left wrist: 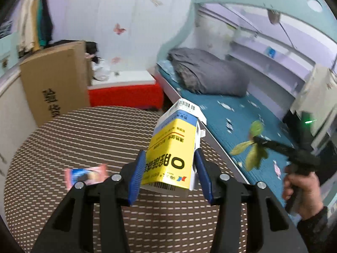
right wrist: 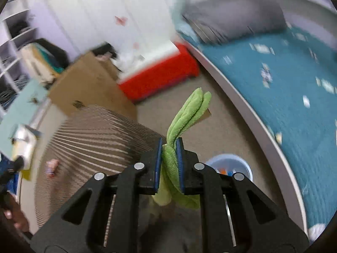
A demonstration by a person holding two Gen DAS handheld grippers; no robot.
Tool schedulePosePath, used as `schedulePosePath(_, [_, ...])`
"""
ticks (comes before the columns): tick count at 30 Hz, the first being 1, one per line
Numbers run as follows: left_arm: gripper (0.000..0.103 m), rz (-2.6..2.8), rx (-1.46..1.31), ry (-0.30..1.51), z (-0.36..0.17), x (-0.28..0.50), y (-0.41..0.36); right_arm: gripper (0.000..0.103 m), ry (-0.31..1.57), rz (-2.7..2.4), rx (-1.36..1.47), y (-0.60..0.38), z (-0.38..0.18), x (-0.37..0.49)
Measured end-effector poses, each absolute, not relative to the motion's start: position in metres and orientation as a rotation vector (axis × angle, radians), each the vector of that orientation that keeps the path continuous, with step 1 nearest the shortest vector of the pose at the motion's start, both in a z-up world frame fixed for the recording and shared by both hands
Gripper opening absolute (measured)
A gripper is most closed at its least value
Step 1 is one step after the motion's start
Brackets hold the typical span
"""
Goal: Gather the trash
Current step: 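Carry the medicine box and green plush to the wastebasket and open both grippers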
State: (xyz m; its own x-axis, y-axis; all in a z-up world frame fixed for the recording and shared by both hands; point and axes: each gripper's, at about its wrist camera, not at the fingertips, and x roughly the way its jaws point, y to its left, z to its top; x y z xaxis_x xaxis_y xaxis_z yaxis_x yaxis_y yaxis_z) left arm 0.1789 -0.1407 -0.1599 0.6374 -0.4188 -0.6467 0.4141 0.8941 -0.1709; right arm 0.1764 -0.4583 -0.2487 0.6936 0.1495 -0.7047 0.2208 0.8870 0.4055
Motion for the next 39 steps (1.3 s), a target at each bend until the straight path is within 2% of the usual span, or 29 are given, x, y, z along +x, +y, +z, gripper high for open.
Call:
schedulePosePath(6, [0.047, -0.542, 0.071, 0.781, -0.175, 0.186, -0.198, 0.014, 0.962, -0.100, 0.598, -0.491, -0.345, 0.200])
schedulePosePath(9, [0.047, -0.567, 0.113, 0.805, -0.184, 0.195, -0.229, 0.021, 1.020, -0.113, 0.668, -0.502, -0.383, 0.210])
schedulePosePath(10, [0.047, -0.574, 0.127, 0.815, -0.187, 0.198, -0.239, 0.044, 1.038, -0.121, 0.691, -0.506, -0.394, 0.213])
schedulePosePath(12, [0.047, -0.591, 0.152, 0.834, -0.193, 0.203, -0.258, 0.079, 1.050, -0.164, 0.721, -0.514, -0.410, 0.214])
schedulePosePath(14, [0.047, -0.607, 0.172, 0.852, -0.199, 0.209, -0.274, 0.079, 1.033, -0.178, 0.766, -0.521, -0.415, 0.208])
schedulePosePath(16, [0.047, -0.623, 0.192, 0.871, -0.204, 0.215, -0.291, 0.088, 0.998, -0.204, 0.787, -0.529, -0.408, 0.196])
schedulePosePath(21, [0.047, -0.686, 0.256, 0.930, -0.222, 0.227, -0.343, 0.092, 0.888, -0.242, 0.807, -0.547, -0.376, 0.163])
schedulePosePath(28, [0.047, -0.721, 0.316, 1.042, -0.262, 0.242, -0.398, 0.094, 0.772, -0.264, 0.800, -0.568, -0.331, 0.124])
schedulePosePath(31, [0.051, -0.736, 0.356, 1.086, -0.276, 0.250, -0.420, 0.095, 0.741, -0.283, 0.800, -0.574, -0.318, 0.114])
schedulePosePath(32, [0.057, -0.749, 0.366, 1.101, -0.280, 0.252, -0.426, 0.096, 0.731, -0.291, 0.797, -0.576, -0.314, 0.110])
schedulePosePath(33, [0.072, -0.763, 0.379, 1.119, -0.283, 0.253, -0.431, 0.096, 0.724, -0.295, 0.795, -0.576, -0.310, 0.109])
schedulePosePath(35, [0.089, -0.718, 0.425, 1.112, -0.288, 0.256, -0.438, 0.096, 0.718, -0.294, 0.791, -0.576, -0.305, 0.108])
schedulePosePath(39, [0.091, -0.692, 0.402, 1.103, -0.283, 0.259, -0.431, 0.097, 0.716, -0.297, 0.776, -0.570, -0.297, 0.105])
